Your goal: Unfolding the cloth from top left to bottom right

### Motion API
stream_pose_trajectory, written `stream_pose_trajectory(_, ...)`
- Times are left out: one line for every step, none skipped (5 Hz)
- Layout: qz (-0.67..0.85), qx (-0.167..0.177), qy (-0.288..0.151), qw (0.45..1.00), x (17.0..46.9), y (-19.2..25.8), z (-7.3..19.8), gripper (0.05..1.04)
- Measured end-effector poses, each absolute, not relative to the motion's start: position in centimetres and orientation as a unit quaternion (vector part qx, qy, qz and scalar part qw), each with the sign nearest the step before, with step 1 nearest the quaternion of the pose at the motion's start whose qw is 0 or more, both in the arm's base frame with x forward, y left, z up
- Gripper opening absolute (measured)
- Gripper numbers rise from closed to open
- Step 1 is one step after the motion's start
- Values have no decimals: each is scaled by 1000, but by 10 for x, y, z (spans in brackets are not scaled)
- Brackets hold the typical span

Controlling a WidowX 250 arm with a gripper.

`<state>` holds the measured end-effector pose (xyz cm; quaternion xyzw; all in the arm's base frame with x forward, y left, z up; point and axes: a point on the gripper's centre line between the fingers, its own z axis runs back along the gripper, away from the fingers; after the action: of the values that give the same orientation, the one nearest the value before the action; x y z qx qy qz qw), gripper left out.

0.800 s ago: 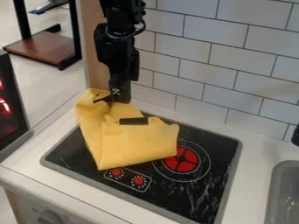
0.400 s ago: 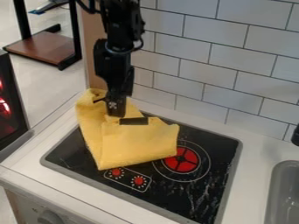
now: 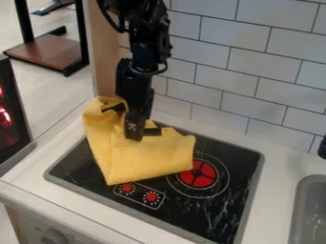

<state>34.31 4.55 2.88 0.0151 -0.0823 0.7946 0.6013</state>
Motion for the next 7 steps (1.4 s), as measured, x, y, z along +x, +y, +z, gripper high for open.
stream_pose_trajectory(787,18,-92,610,345,38,28,963)
stream_pose_trajectory(784,20,-92,613,343,34,26,790)
stream_pose_trajectory(786,22,-88,611,338,33,21,483)
stream_pose_trajectory(786,24,-91,611,336,34,18,264)
stream_pose_trajectory(788,27,-95,607,334,35,17,126)
stream_pose_trajectory(786,24,-97,610,333,35,19,62)
stream_pose_trajectory(784,22,-94,614,330,34,20,52)
